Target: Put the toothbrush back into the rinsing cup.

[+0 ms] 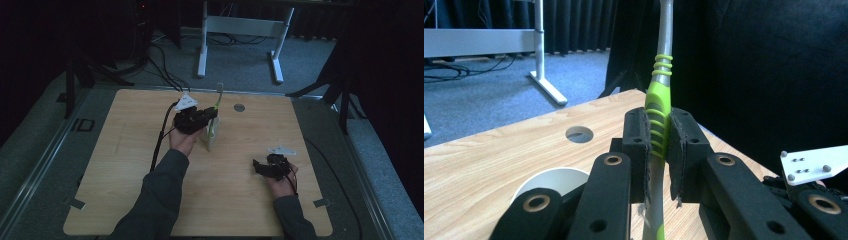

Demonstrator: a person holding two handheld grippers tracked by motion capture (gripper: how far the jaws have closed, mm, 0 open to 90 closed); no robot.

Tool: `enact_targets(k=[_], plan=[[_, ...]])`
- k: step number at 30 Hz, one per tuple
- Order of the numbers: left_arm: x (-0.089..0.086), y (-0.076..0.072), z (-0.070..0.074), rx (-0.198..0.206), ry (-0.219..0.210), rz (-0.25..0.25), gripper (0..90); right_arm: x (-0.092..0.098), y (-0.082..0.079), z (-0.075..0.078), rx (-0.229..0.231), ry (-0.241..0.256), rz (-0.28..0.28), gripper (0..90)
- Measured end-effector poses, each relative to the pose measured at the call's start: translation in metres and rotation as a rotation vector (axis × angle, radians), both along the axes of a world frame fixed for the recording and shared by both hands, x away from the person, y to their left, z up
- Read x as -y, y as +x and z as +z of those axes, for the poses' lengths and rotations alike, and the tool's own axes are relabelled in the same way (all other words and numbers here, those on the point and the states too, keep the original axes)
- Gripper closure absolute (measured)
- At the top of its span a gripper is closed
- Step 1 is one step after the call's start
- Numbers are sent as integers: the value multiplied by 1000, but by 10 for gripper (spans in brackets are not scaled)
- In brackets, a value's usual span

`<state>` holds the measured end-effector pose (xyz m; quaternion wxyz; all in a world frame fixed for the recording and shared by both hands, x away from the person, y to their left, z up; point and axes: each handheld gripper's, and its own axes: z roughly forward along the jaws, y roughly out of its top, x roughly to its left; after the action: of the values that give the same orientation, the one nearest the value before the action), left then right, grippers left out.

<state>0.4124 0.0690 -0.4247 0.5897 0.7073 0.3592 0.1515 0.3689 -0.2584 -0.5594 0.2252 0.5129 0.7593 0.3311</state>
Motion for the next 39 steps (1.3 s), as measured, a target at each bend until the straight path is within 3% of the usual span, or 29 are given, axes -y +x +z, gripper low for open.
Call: enact_targets(k=[24, 39], plan=[[4, 1, -4, 59, -33, 8, 797, 0, 0, 0, 0, 0, 0, 247], [8, 5, -12, 67, -28, 8, 797, 0, 0, 0, 0, 0, 0, 246]])
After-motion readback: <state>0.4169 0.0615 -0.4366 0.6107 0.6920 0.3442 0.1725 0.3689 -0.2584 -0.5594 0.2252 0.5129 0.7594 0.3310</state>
